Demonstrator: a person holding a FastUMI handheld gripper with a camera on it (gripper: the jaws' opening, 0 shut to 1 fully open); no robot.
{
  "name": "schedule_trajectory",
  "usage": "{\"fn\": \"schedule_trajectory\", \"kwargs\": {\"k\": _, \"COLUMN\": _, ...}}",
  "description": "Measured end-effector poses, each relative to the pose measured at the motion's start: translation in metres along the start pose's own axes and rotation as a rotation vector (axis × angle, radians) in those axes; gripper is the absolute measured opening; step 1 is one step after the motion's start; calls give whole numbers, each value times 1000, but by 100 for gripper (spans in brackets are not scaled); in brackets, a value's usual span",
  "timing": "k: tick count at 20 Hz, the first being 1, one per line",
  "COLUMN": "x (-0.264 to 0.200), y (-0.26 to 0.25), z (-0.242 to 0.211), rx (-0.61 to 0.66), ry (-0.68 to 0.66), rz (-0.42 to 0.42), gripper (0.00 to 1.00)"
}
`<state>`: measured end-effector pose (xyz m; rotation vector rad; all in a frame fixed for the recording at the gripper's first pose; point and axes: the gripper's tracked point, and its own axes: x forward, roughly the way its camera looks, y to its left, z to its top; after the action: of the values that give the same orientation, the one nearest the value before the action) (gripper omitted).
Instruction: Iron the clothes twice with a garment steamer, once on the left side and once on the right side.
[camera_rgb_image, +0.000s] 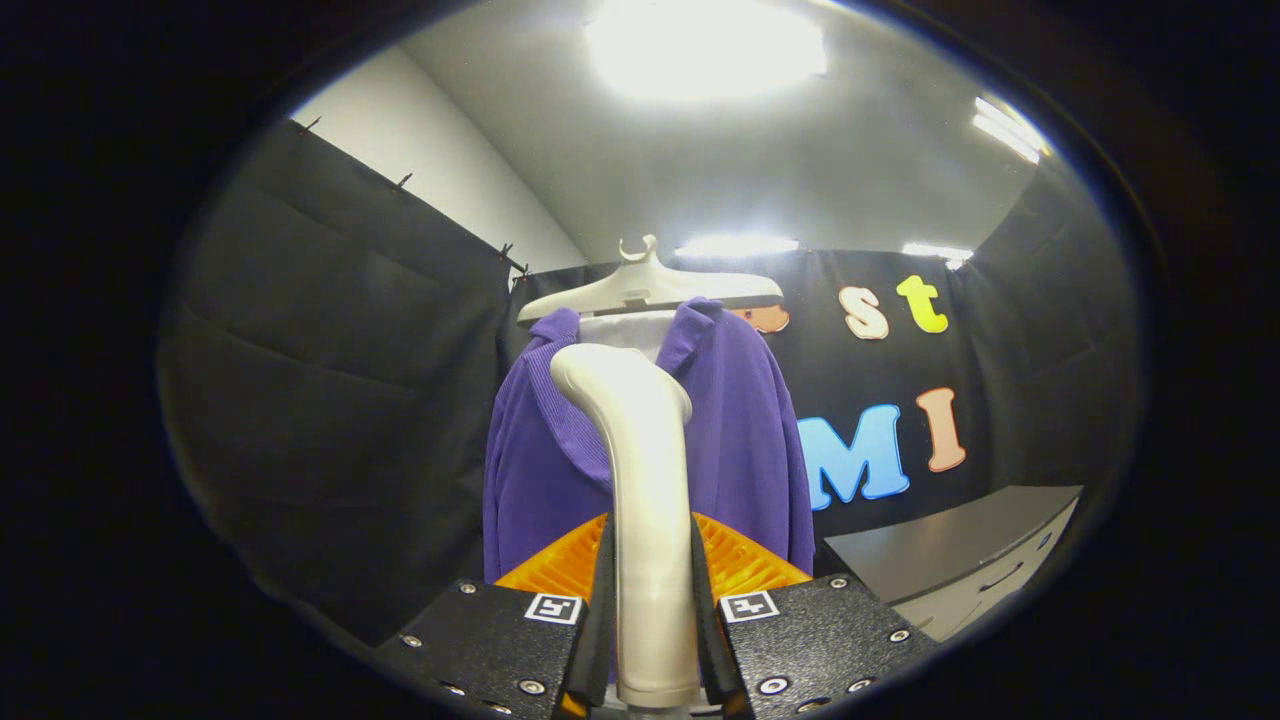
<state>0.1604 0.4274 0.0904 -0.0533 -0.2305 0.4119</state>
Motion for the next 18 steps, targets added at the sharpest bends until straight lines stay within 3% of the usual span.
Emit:
{"fn": "schedule_trajectory", "kwargs": {"k": 9, "x": 58, "y": 51, "z": 36, "rx": -53, "ry": -28, "rz": 41, "gripper": 36}}
{"fn": "schedule_trajectory", "kwargs": {"k": 14, "x": 77, "y": 71, "z": 6, "rx": -96, "ry": 57, "rz": 42, "gripper": 36}}
{"fn": "schedule_trajectory", "kwargs": {"k": 18, "x": 67, "y": 80, "z": -24, "rx": -88, "ry": 113, "rz": 66, "gripper": 36}}
